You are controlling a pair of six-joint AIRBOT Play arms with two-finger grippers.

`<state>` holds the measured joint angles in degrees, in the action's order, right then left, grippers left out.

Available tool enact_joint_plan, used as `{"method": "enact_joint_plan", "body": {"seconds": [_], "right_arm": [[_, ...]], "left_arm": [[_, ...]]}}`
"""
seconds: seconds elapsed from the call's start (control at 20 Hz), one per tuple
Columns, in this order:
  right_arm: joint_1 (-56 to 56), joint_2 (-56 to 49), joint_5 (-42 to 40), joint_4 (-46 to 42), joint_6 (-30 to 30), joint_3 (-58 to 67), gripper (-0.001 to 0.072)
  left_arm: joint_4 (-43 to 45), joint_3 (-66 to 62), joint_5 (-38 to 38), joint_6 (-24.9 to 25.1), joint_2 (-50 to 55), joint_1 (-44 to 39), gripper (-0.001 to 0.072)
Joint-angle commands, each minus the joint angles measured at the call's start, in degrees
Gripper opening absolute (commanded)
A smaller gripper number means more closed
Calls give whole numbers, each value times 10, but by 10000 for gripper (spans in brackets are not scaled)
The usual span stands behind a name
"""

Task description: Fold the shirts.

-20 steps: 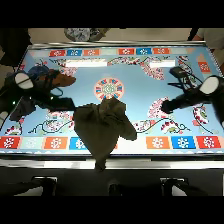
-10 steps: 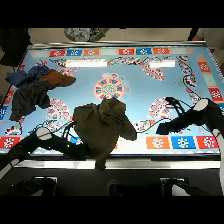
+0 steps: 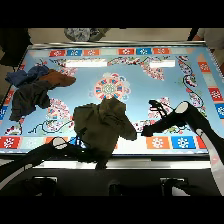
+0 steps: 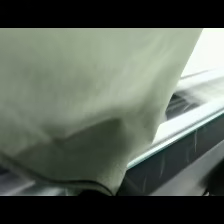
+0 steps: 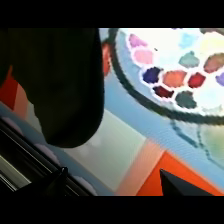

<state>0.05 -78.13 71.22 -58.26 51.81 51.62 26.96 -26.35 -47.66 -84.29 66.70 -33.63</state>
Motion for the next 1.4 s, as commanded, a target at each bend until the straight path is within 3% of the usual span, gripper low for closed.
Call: {"method": "enact_joint_plan", "body": {"seconds": [0.0,0.2,0.25,0.3,0.35,0.55,0.8,0.9,1.0,1.15,1.25,1.35], "right_arm": [[62,-35,-35,67,-15,-1,715],[104,-77,-122,88,25,-1,688],[106,-83,-129,105,24,-1,535],[106,-83,-132,119,24,-1,216],[104,-81,-123,120,21,5,43],[80,-15,-57,94,-48,107,44],[-65,193,-143,41,42,348,46],[-120,274,-166,14,72,415,46],[-134,344,-165,14,118,436,46],[-134,412,-141,-41,119,436,46],[-134,434,-114,-114,141,436,46],[-134,435,-30,-163,153,436,46]], "left_arm": [[-11,-4,23,21,5,-10,32],[22,-14,23,21,-20,-10,32],[33,-17,23,20,-27,-10,32],[48,-20,23,21,-35,-10,32],[66,-27,23,20,-44,-9,31],[216,-134,-18,11,-123,46,30],[408,-471,-26,-6,-273,235,30],[410,-606,-21,-23,-295,315,31],[374,-692,-42,-7,-297,344,30],[369,-723,-49,3,-302,343,30],[435,-723,-79,2,-301,343,30],[491,-704,-134,-16,-299,343,30]]}}
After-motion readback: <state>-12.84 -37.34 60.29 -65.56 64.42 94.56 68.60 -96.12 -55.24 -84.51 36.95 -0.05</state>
